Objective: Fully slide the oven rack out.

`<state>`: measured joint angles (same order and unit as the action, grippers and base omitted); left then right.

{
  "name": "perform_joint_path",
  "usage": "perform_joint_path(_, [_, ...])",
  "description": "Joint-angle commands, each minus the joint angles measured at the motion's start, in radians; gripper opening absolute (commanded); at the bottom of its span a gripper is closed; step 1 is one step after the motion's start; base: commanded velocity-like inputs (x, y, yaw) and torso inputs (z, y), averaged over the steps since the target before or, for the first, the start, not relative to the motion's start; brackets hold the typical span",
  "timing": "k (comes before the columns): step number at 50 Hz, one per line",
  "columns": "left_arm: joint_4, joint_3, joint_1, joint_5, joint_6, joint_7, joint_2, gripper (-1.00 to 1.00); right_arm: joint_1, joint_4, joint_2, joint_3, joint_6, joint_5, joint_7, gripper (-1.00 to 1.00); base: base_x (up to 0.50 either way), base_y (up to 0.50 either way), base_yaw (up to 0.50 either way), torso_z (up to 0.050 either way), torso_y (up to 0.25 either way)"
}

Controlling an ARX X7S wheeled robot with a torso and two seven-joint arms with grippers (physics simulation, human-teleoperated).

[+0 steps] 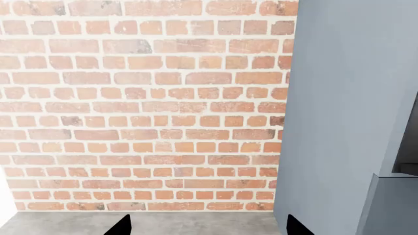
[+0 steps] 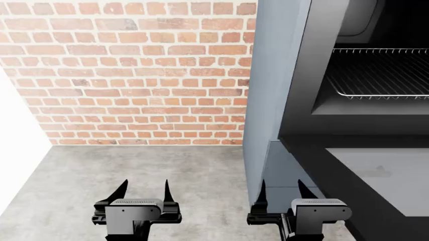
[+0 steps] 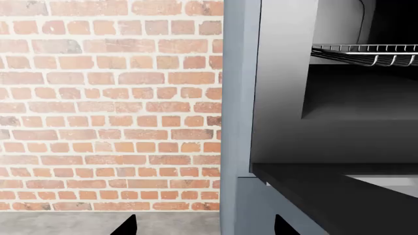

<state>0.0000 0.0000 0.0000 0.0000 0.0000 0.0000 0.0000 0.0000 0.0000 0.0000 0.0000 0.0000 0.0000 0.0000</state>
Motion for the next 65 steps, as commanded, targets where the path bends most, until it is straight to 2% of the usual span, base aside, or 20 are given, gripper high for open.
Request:
perform_joint_path(1, [0.0, 0.019, -0.001, -0.014, -0.002, -0.019, -0.016, 1.0, 0.0, 0.0, 0.016, -0.021, 0.0, 0.014, 0.02, 1.0, 0.0, 0.0, 0.0, 0.0, 0.0])
perform_joint_path(14, [-0.002, 0.06, 0.0, -0.053, 0.004, -0.055, -0.051, 1.0, 0.0, 0.002, 0.054, -0.075, -0.011, 0.016, 0.069, 1.0, 0.0, 0.09, 0.0, 0.0, 0.0])
perform_joint_path(24, [0.006, 0.075, 0.001, -0.072, 0.003, -0.074, -0.066, 1.0, -0.003, -0.007, 0.068, -0.089, -0.008, 0.04, 0.085, 1.0, 0.0, 0.49, 0.0, 0.0, 0.0])
perform_joint_path(30, [0.053, 0.078, -0.003, -0.118, -0.086, -0.067, -0.077, 1.0, 0.001, -0.036, 0.076, -0.086, 0.034, 0.079, 0.083, 1.0, 0.0, 0.14, 0.0, 0.0, 0.0])
perform_joint_path(33, [0.168, 0.076, -0.009, -0.146, -0.224, -0.083, -0.087, 1.0, -0.009, -0.152, 0.088, -0.079, 0.145, 0.121, 0.081, 1.0, 0.0, 0.0, 0.0, 0.0, 0.0])
perform_joint_path(41, [0.598, -0.004, -0.135, -0.329, -0.859, -0.16, -0.131, 1.0, 0.031, -0.639, 0.157, -0.041, 0.619, 0.263, 0.113, 1.0, 0.0, 0.0, 0.0, 0.0, 0.0])
perform_joint_path(45, [0.763, -0.123, -0.263, -0.483, -1.188, -0.197, -0.12, 1.0, 0.113, -0.836, 0.177, 0.028, 0.878, 0.385, 0.144, 1.0, 0.0, 0.0, 0.0, 0.0, 0.0])
perform_joint_path(48, [0.896, -0.253, -0.412, -0.604, -1.492, -0.22, -0.094, 1.0, 0.217, -0.97, 0.173, 0.134, 1.115, 0.521, 0.176, 1.0, 0.0, 0.0, 0.0, 0.0, 0.0])
perform_joint_path(49, [0.918, -0.296, -0.46, -0.682, -1.569, -0.258, -0.097, 1.0, 0.261, -1.011, 0.169, 0.176, 1.201, 0.57, 0.189, 1.0, 0.0, 0.0, 0.0, 0.0, 0.0])
perform_joint_path(50, [0.885, -0.327, -0.49, -0.832, -1.57, -0.408, -0.149, 1.0, 0.311, -1.044, 0.17, 0.22, 1.283, 0.634, 0.212, 1.0, 0.0, 0.0, 0.0, 0.0, 0.0])
perform_joint_path(52, [0.795, -0.361, -0.595, -1.132, -1.568, -0.708, -0.262, 1.0, 0.399, -1.047, 0.253, 0.29, 1.339, 0.908, 0.407, 1.0, 0.0, 0.0, 0.0, 0.0, 0.0])
perform_joint_path(54, [0.72, -0.268, -0.702, -1.432, -1.457, -1.008, -0.395, 1.0, 0.517, -1.035, 0.298, 0.406, 1.445, 1.208, 0.63, 1.0, 0.0, 0.0, 0.0, 0.0, 0.0])
perform_joint_path(55, [0.707, -0.22, -0.745, -1.582, -1.401, -1.158, -0.445, 1.0, 0.574, -0.994, 0.348, 0.42, 1.444, 1.358, 0.78, 1.0, 0.0, 0.0, 0.0, 0.0, 0.0])
perform_joint_path(56, [0.696, -0.176, -0.794, -1.732, -1.349, -1.308, -0.49, 1.0, 0.616, -0.958, 0.405, 0.393, 1.406, 1.508, 0.929, 1.0, 0.0, 0.0, 0.0, 0.0, 0.0])
perform_joint_path(57, [0.687, -0.134, -0.845, -1.882, -1.302, -1.396, -0.53, 1.0, 0.657, -0.931, 0.461, 0.356, 1.357, 1.658, 1.038, 1.0, 0.0, 0.0, 0.0, 0.0, 0.0])
perform_joint_path(59, [0.668, -0.074, -0.929, -2.154, -1.23, -1.464, -0.582, 1.0, 0.74, -0.894, 0.557, 0.282, 1.273, 1.907, 1.176, 1.0, 0.0, 0.0, 0.0, 0.0, 0.0])
perform_joint_path(62, [0.65, -0.026, -1.007, -2.23, -1.174, -1.506, -0.625, 1.0, 0.869, -0.854, 0.664, 0.204, 1.2, 2.039, 1.273, 1.0, 0.0, 0.0, 0.0, 0.0, 0.0])
perform_joint_path(65, [0.643, 0.012, -1.059, -2.278, -1.14, -1.527, -0.662, 1.0, 0.959, -0.821, 0.724, 0.152, 1.161, 2.11, 1.318, 1.0, 0.0, 0.0, 0.0, 0.0, 0.0])
